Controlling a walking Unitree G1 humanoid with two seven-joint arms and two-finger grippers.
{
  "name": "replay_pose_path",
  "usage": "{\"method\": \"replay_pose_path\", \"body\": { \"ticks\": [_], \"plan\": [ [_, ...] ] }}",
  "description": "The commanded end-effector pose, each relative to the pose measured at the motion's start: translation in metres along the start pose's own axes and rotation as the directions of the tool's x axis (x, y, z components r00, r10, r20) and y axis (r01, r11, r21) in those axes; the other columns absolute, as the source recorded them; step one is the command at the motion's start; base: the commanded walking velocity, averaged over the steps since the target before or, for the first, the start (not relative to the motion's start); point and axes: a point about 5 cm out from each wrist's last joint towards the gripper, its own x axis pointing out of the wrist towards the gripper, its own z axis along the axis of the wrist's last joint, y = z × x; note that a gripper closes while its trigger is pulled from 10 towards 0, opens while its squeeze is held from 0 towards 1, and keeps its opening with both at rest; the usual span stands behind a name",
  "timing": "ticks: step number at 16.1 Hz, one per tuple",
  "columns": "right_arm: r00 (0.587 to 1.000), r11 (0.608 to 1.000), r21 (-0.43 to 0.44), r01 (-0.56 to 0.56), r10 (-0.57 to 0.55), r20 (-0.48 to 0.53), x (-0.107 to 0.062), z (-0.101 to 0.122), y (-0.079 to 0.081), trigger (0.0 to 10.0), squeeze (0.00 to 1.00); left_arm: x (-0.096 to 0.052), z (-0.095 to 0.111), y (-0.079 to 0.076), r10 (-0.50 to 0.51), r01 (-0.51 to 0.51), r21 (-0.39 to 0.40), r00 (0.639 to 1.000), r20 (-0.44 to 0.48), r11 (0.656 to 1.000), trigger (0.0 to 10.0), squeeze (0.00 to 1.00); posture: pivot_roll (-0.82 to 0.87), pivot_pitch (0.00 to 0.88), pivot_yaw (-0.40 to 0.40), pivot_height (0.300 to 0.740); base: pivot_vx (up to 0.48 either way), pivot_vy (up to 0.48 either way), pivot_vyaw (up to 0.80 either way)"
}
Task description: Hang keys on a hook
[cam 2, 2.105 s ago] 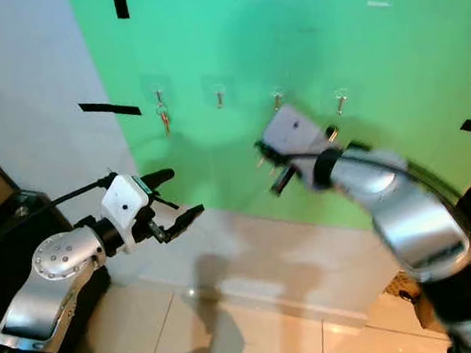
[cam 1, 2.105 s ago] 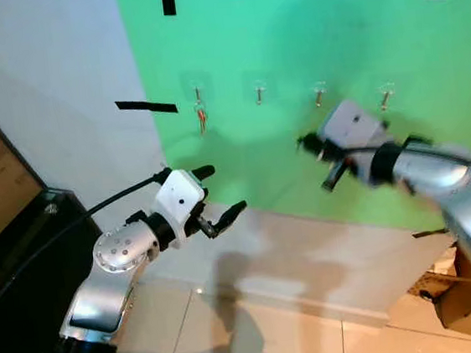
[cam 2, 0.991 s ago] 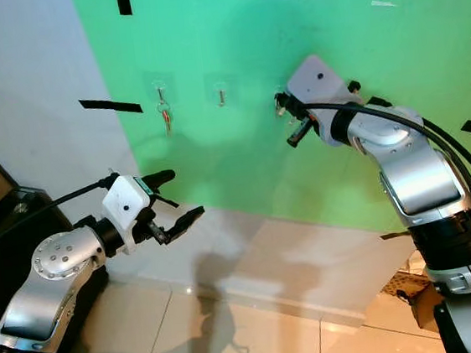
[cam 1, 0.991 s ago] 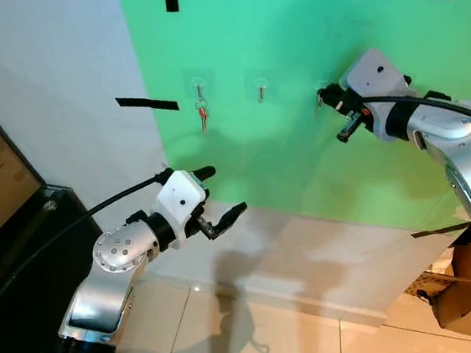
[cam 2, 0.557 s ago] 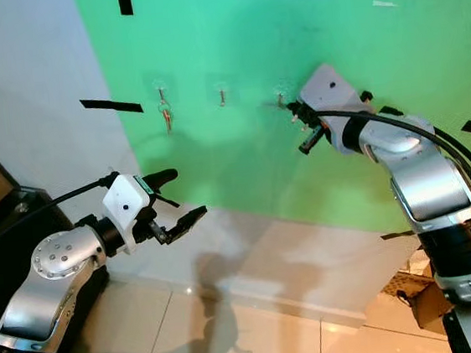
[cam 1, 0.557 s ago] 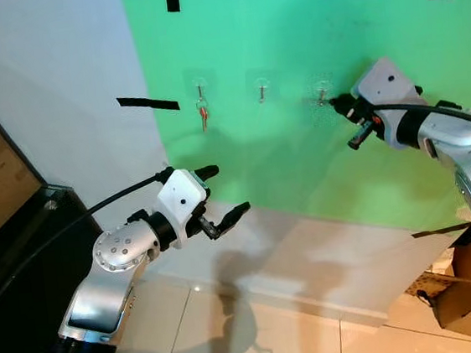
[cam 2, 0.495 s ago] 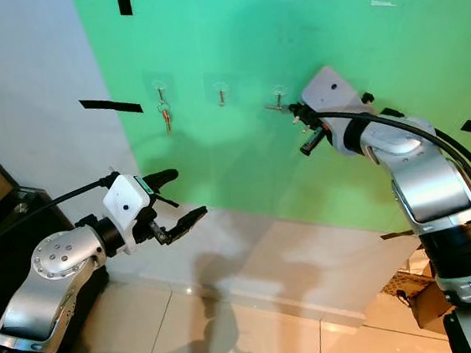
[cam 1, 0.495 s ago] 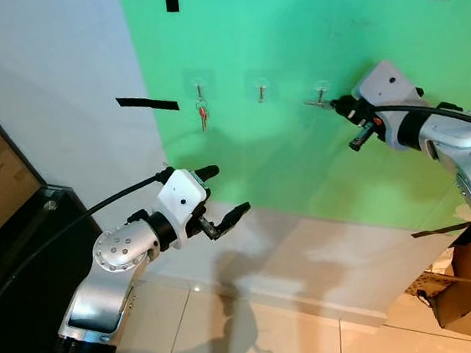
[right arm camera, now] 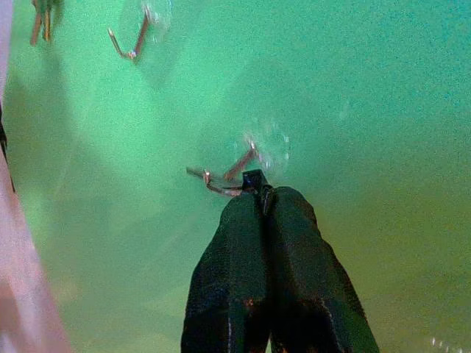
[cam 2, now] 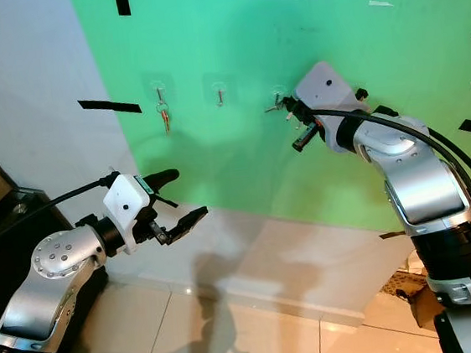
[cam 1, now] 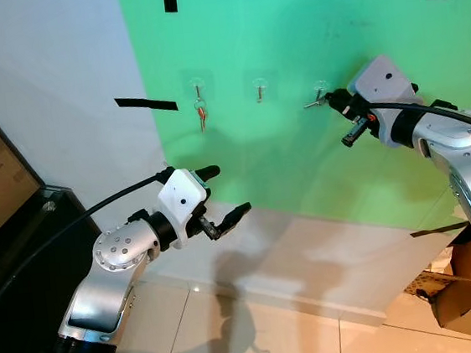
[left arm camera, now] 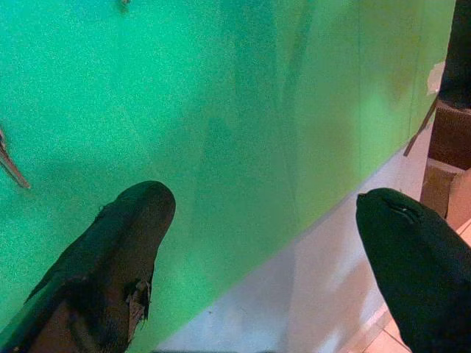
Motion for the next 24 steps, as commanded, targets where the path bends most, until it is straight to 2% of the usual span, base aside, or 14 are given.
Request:
{"method": "replay_pose_path", "body": {
  "ticks": [1,11,19,24],
  "plan": [
    [0.998,1.0,-0.018,0.016,-0.015,0.067,0.0,0.016,-0.003,10.0,0.0,0.001,0.008,0.001,-0.012,0.011,0.023,1.0,0.021,1.0,10.0,0.0,0.03,0.0,0.009,0.74,0.0,0.0,0.0],
    [0.991,0.998,-0.033,-0.055,0.059,0.122,0.004,0.027,0.012,10.0,0.0,0.002,0.01,0.0,-0.012,0.011,0.023,1.0,0.027,1.0,10.0,0.0,0.03,0.0,0.005,0.74,0.0,0.0,0.0],
    [1.0,0.996,-0.083,-0.015,0.017,0.022,0.005,0.007,0.005,10.0,0.0,0.003,0.015,-0.003,-0.042,0.042,-0.005,0.997,0.068,0.999,10.0,0.0,0.03,0.0,0.006,0.74,0.0,0.0,0.0],
    [1.0,0.996,-0.093,0.006,-0.005,0.007,0.004,0.004,0.001,10.0,0.0,0.003,0.017,-0.004,-0.054,0.056,-0.019,0.996,0.077,0.998,10.0,0.0,0.03,0.0,0.007,0.74,0.0,0.0,0.0]
  ]
}}
